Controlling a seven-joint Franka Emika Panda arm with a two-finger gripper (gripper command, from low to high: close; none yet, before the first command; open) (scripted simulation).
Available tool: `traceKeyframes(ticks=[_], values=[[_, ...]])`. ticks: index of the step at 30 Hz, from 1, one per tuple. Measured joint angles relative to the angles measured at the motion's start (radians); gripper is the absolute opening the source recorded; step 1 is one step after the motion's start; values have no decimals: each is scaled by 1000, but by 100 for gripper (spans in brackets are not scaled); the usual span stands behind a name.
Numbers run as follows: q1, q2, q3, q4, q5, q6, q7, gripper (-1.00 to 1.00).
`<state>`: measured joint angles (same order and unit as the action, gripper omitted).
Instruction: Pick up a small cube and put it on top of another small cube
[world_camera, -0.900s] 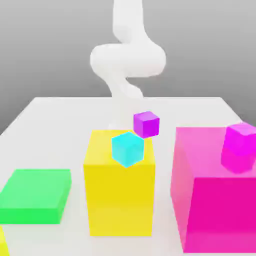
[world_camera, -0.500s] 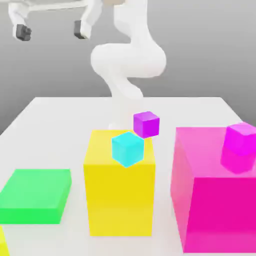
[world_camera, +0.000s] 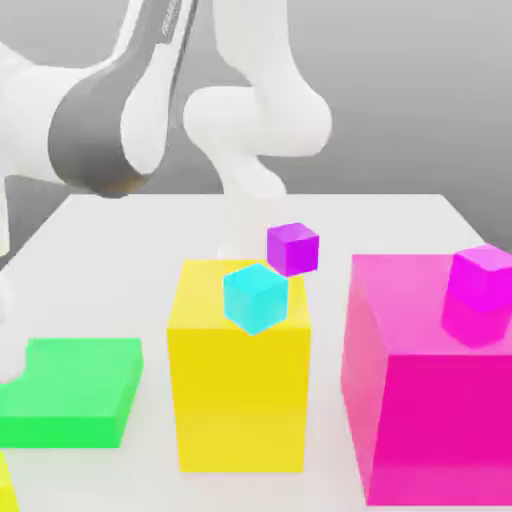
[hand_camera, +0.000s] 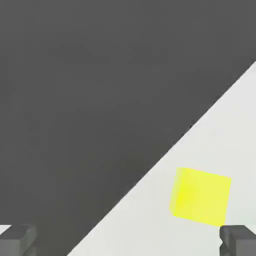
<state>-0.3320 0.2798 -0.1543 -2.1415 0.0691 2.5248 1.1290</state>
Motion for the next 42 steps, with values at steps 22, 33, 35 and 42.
traceKeyframes(ticks=[22,33,35,42], values=[[-36,112,-2,-1,41,4,13,-100],[114,-291,82,-178,-49,-216,-32,-100],[138,-364,92,-210,-55,-256,-47,-100],[205,-617,153,-323,-50,-397,-117,-100]])
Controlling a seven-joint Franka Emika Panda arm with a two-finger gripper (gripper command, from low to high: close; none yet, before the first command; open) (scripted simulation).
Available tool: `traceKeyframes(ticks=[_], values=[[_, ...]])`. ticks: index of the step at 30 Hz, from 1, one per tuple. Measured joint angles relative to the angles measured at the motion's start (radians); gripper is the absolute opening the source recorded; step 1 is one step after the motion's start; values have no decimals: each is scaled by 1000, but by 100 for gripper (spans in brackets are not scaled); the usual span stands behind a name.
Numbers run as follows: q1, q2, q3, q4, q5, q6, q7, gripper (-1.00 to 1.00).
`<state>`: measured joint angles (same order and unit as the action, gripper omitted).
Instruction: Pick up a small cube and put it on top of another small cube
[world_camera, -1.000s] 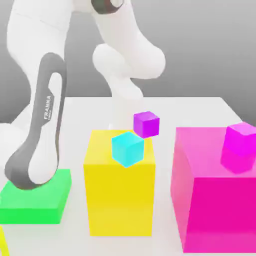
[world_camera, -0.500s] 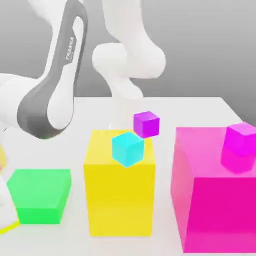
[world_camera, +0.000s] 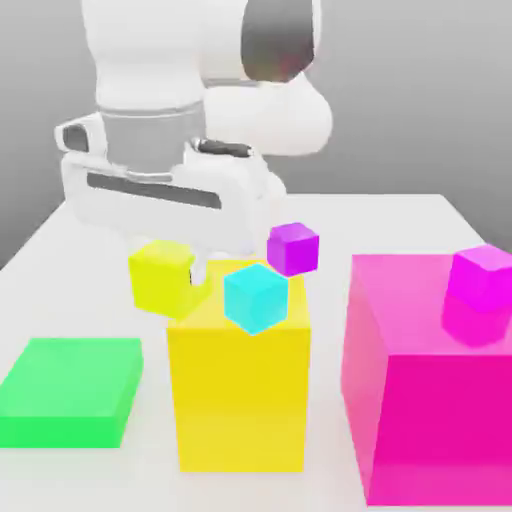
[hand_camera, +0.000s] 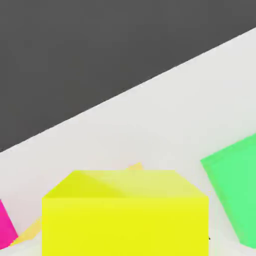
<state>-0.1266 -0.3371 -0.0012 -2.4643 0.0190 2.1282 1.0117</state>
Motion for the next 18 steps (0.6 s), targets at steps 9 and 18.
traceKeyframes(ticks=[9,18], values=[[114,-326,63,-145,33,-182,-112,-100],[176,-441,97,-334,63,-106,-173,100]])
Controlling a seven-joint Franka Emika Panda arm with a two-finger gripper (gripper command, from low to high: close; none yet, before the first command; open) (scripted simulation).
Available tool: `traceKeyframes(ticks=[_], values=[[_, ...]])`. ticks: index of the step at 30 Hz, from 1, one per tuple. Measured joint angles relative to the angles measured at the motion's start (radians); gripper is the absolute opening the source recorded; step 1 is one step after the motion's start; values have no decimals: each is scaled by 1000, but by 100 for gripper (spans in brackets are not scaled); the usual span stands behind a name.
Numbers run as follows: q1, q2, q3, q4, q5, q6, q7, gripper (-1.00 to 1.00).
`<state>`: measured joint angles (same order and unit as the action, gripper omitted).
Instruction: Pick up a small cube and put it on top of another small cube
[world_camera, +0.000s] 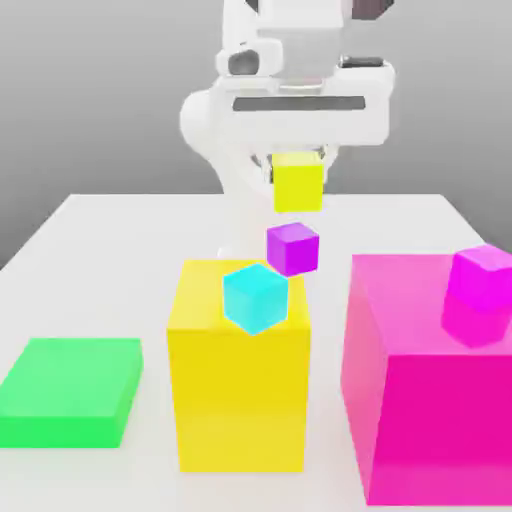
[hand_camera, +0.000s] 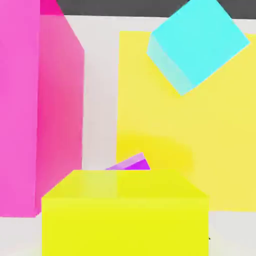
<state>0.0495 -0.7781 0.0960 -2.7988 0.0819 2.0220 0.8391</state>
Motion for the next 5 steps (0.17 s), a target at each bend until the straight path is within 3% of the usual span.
traceKeyframes(ticks=[5], values=[[-2,4,4,-16,0,20,-1,100]])
